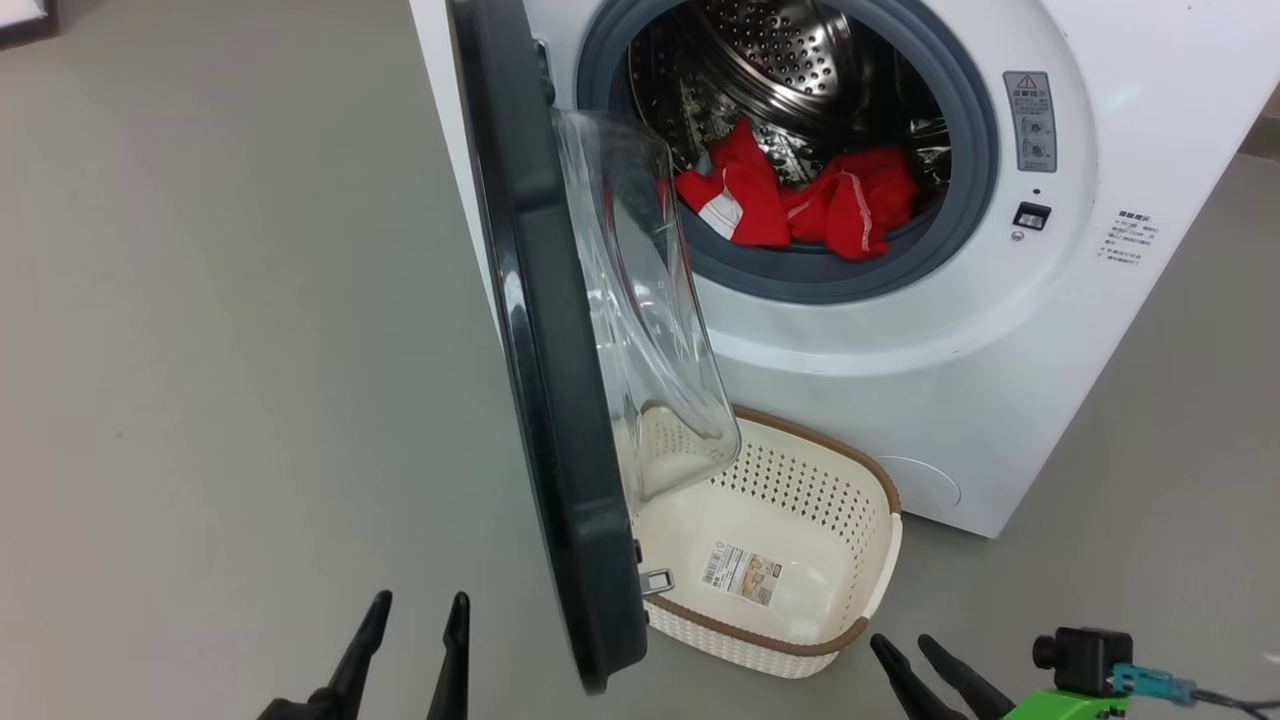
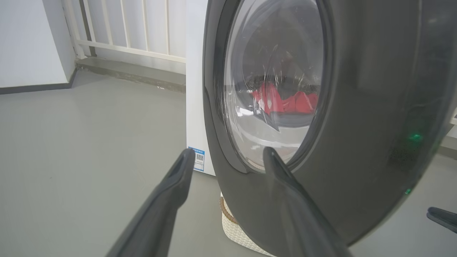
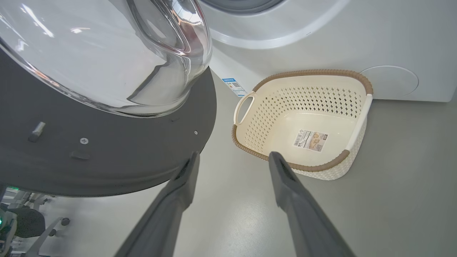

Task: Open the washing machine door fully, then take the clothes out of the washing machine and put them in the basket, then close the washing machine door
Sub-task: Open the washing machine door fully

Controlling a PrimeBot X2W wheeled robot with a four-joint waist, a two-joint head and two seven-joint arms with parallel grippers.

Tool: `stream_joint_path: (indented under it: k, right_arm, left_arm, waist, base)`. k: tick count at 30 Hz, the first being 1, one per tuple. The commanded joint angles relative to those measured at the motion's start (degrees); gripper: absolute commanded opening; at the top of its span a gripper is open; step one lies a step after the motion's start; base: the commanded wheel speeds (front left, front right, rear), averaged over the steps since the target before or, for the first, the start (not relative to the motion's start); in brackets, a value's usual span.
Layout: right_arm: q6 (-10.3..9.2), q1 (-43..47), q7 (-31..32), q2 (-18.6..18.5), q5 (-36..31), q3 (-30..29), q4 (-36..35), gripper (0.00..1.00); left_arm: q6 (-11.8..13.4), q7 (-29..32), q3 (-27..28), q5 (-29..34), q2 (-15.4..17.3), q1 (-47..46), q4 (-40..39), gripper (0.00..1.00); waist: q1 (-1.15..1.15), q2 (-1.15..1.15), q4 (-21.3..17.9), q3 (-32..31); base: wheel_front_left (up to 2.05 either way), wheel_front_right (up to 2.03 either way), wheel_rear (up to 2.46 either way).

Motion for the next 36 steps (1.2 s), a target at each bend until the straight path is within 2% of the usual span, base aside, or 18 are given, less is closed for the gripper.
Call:
stream_joint_path:
  k: [1,2,11,19,25,36]
  right_arm:
    - [0.44,-2.4,-1.1,-1.3,-1.8,1.2,-0.5,1.00]
    - [0.44,-2.7,-1.4,-1.5,-3.3,1.6,0.1,1.00]
    - [0.44,0.8,-1.6,2.4,-25.0,-13.8,-3.9,1.00]
    - [0.44,5.4,-1.6,6.6,-37.4,-22.7,-10.2,1.00]
    - [0.44,8.8,-1.6,9.2,-42.4,-26.9,-14.0,1.00]
    - [0.44,10.6,-1.7,10.7,-44.6,-28.0,-14.4,1.00]
  left_arm:
    - [-0.1,-0.5,2.0,0.6,0.3,-0.4,-1.1,1.00]
    - [-0.1,-0.5,2.0,0.5,0.3,-0.4,-1.1,1.00]
    - [0.2,-0.5,2.4,0.3,0.3,-0.5,-1.5,1.00]
    - [0.2,-0.5,2.6,0.3,0.3,-0.8,-1.6,1.00]
    - [0.2,-0.5,2.8,0.4,0.3,-0.8,-1.8,1.00]
    - [0.2,-0.5,3.0,0.3,0.3,-0.9,-1.9,1.00]
  waist:
    - [0.00,0.00,-0.1,0.1]
    - [0.00,0.00,-0.1,0.1]
    - [0.00,0.00,-0.5,0.4]
    - [0.00,0.00,-0.4,0.5]
    - [0.00,0.00,-0.2,0.4]
    - [0.00,0.00,-0.4,0.6]
  base:
    - [0.00,0.00,0.00]
    - [0.00,0.00,0.00]
    - [0.00,0.00,0.00]
    - [0.00,0.00,0.00]
    - [0.00,0.00,0.00]
    - [0.00,0.00,0.00]
